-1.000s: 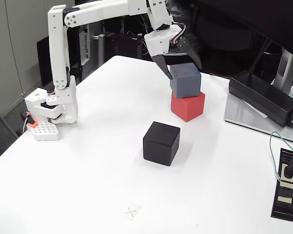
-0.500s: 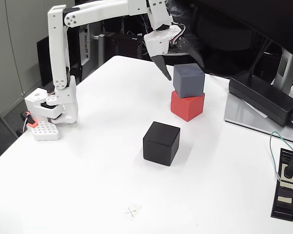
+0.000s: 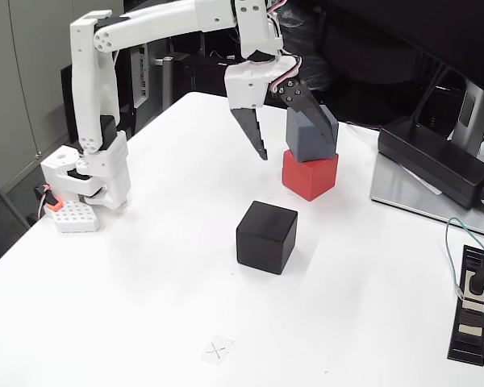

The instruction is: Stack the three blocks in an ordered color.

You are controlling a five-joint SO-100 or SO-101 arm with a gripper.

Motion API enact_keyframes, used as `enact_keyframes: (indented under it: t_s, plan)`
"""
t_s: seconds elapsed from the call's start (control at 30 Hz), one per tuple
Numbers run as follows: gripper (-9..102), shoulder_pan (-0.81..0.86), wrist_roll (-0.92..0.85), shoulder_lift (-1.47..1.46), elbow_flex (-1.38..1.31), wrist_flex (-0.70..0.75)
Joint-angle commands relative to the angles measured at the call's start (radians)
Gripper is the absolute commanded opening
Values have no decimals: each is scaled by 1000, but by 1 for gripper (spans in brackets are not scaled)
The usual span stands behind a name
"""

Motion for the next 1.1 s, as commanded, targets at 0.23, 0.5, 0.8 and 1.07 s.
enact_keyframes:
  t_s: [0.23, 0.5, 0.8, 1.07]
  plan:
    - [35, 262, -187, 18, -31, 5]
    - [35, 278, -222, 18, 160, -49]
    - [35, 267, -221, 11, 365, -268]
    - [36, 127, -189, 11, 492, -345]
